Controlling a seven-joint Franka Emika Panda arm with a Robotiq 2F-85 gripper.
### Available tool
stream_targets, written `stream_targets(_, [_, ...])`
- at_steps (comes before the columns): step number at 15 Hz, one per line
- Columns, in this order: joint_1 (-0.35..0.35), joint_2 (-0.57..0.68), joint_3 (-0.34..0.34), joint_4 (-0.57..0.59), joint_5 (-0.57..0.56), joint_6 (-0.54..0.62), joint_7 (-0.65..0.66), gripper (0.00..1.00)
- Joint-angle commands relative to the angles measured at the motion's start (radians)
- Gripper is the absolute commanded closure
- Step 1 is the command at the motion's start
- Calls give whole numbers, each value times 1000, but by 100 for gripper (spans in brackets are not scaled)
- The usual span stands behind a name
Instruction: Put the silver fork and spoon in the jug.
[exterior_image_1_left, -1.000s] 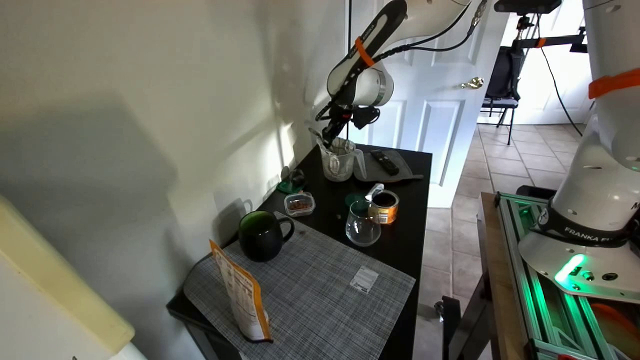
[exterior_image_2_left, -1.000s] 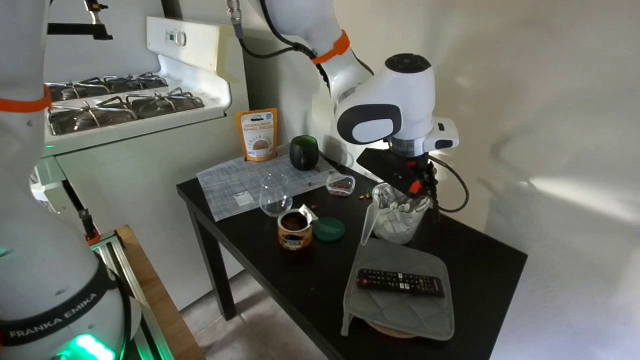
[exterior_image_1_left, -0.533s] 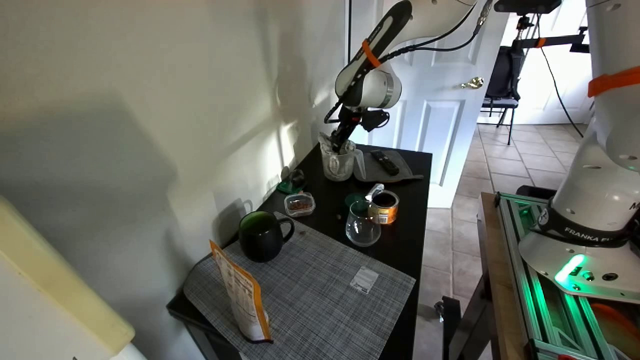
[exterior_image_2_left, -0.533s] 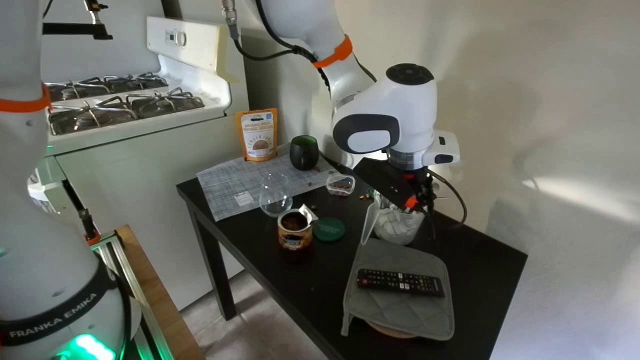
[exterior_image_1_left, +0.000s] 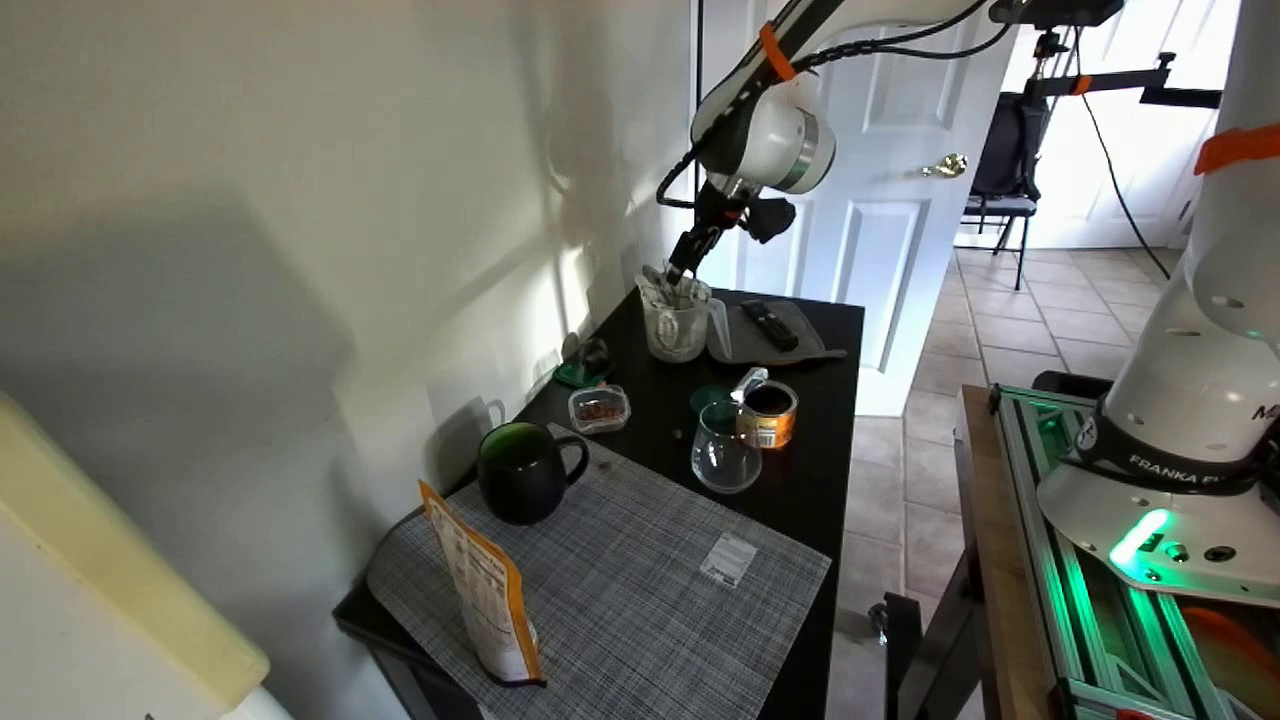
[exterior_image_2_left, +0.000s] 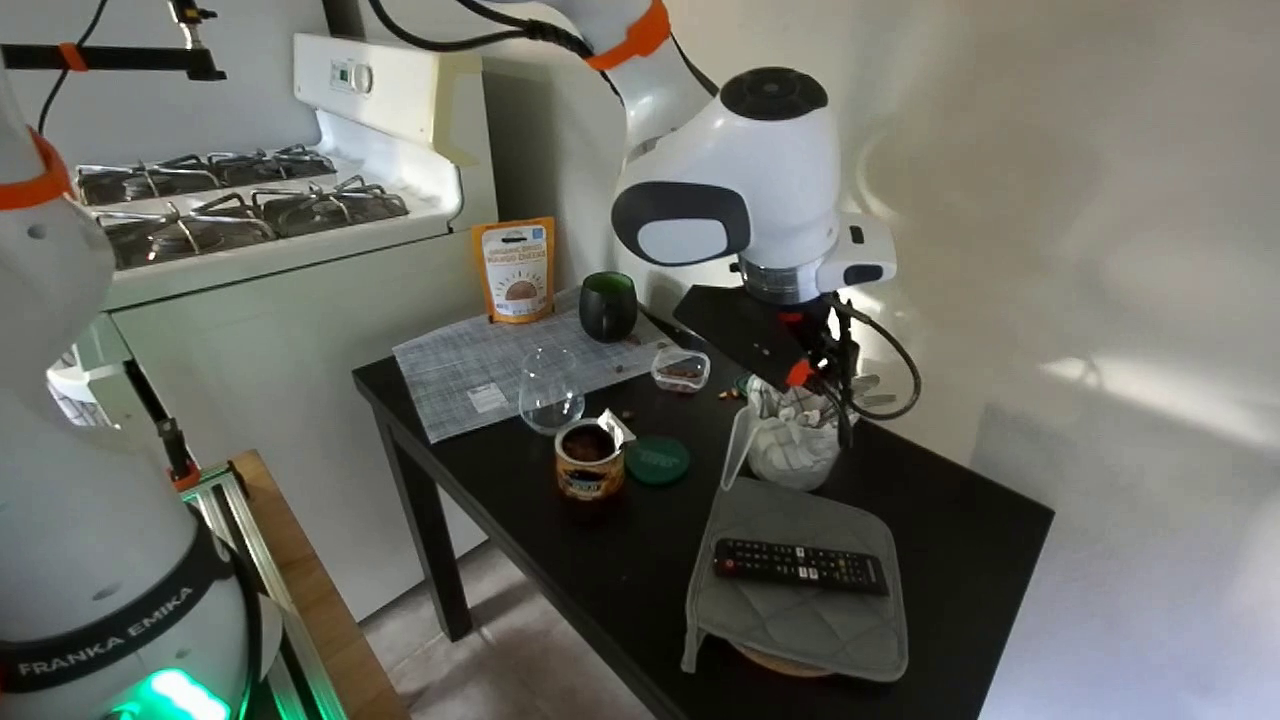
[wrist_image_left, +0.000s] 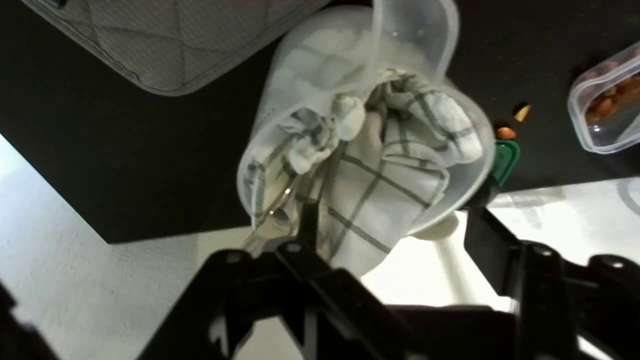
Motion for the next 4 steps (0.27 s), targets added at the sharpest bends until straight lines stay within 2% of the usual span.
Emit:
stream_targets(1, [-71,-184,124,-150,265,25,-223,0])
stream_targets(3, [-97,-270,166,-187,428,10,-332,0])
stream_targets(4, [-62,-162,124,-110,310,14,-239,0])
